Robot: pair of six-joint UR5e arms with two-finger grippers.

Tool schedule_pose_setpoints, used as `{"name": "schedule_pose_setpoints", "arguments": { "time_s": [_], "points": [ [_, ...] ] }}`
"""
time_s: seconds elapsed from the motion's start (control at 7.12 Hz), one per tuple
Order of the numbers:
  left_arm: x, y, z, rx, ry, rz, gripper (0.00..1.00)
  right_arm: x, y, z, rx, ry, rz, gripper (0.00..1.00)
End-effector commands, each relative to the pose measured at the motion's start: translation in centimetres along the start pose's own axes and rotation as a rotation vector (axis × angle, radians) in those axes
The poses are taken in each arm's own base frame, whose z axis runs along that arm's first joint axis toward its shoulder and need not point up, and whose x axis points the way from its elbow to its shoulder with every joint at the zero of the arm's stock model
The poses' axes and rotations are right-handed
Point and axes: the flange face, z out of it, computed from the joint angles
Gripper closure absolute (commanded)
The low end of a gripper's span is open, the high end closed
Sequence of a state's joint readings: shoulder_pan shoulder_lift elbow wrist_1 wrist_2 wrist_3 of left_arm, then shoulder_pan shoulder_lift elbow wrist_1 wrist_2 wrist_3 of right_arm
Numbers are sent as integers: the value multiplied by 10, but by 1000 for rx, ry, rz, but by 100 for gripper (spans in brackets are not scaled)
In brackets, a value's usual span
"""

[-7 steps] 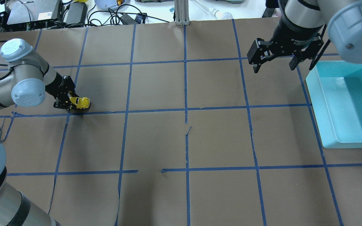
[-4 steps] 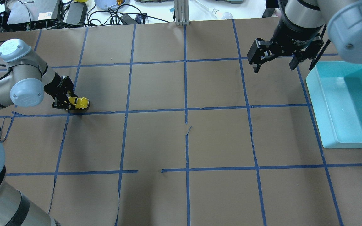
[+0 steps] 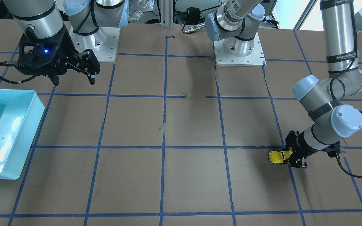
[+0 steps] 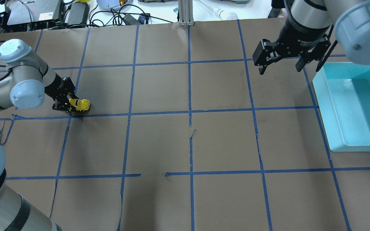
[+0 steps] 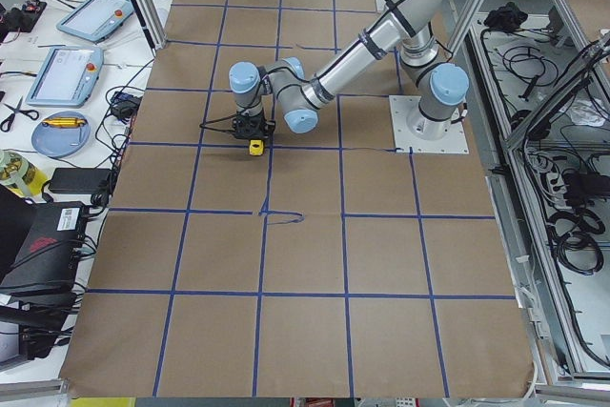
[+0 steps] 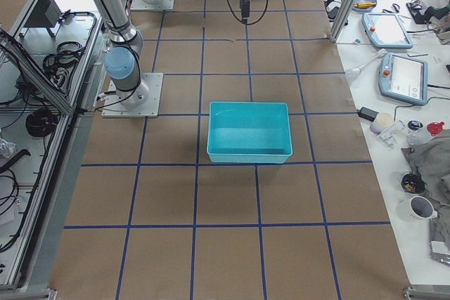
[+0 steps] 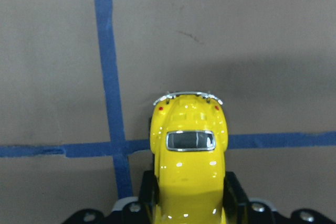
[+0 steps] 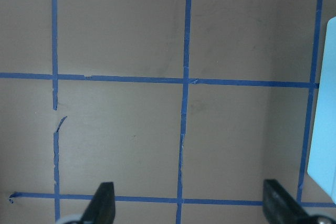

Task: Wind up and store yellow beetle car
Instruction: 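Pull the car backward toward the robot with the left gripper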

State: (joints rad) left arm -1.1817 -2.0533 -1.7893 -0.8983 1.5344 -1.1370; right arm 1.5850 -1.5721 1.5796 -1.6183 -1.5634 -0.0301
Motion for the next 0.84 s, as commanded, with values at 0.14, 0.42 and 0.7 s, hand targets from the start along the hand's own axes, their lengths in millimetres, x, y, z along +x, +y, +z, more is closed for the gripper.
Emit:
{"name": "schedule_pose_setpoints", "arguments": {
  "time_s": [0.14, 0.42, 0.7],
  "points": [
    [-5, -19, 1, -2, -2, 1, 99, -1, 0, 0, 0, 0, -2, 0],
    [-5, -21, -1, 2, 0, 1, 99, -1, 0, 1, -2, 0, 1, 0],
    [-4, -21, -1, 5, 0, 4, 100, 0, 0, 0, 0, 4, -3, 0]
  ]
}}
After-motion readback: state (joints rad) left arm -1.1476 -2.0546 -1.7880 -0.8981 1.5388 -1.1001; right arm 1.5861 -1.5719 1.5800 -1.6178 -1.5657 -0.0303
